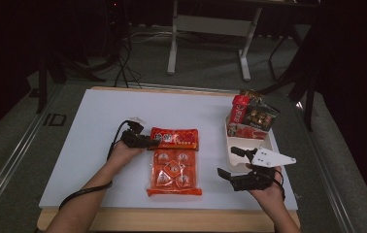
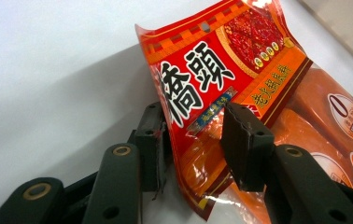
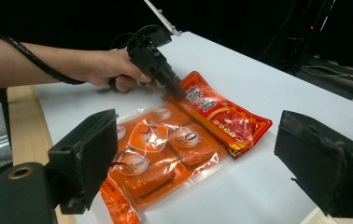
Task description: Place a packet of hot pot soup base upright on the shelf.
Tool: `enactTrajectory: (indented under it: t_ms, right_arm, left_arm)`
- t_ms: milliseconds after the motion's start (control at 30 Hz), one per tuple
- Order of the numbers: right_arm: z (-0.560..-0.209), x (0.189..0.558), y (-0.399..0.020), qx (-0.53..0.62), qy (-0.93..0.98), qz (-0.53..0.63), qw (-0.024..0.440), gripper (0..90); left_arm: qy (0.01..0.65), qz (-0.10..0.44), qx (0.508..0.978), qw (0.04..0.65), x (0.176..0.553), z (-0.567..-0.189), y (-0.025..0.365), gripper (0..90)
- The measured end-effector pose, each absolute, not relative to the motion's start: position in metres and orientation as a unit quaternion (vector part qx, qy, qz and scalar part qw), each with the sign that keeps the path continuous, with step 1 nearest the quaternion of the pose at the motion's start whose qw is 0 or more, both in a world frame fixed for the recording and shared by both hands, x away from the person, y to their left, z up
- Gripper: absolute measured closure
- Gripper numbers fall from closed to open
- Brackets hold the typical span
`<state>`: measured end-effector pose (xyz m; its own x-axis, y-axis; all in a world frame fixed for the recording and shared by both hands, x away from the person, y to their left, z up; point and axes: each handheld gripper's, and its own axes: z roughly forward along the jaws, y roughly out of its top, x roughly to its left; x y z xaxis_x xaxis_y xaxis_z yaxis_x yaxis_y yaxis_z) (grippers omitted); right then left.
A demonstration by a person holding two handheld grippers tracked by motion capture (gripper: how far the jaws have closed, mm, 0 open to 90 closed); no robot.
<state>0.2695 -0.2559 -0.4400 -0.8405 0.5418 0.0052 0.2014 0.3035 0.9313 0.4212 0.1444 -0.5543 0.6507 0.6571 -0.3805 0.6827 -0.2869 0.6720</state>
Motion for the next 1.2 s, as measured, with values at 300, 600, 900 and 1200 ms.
enactTrajectory:
  t_ms: [300, 600, 900, 1200]
  right_arm:
    - [-0.441, 0.27, -0.256, 0.236, 0.792, 0.542, 0.153, 13.8]
    - [-0.443, 0.272, -0.255, 0.24, 0.795, 0.538, 0.144, 14.3]
    - [-0.443, 0.272, -0.255, 0.244, 0.796, 0.533, 0.148, 14.3]
    - [-0.434, 0.276, -0.255, 0.252, 0.788, 0.542, 0.148, 17.8]
  left_arm:
    - [0.422, -0.011, 0.799, 0.428, 0.423, -0.555, 0.133, 75.7]
    - [0.414, 0.013, 0.804, 0.426, 0.417, -0.546, 0.128, 89.0]
    - [0.394, 0.04, 0.8, 0.45, 0.403, -0.523, 0.131, 88.9]
    - [0.37, 0.051, 0.795, 0.478, 0.389, -0.495, 0.133, 89.1]
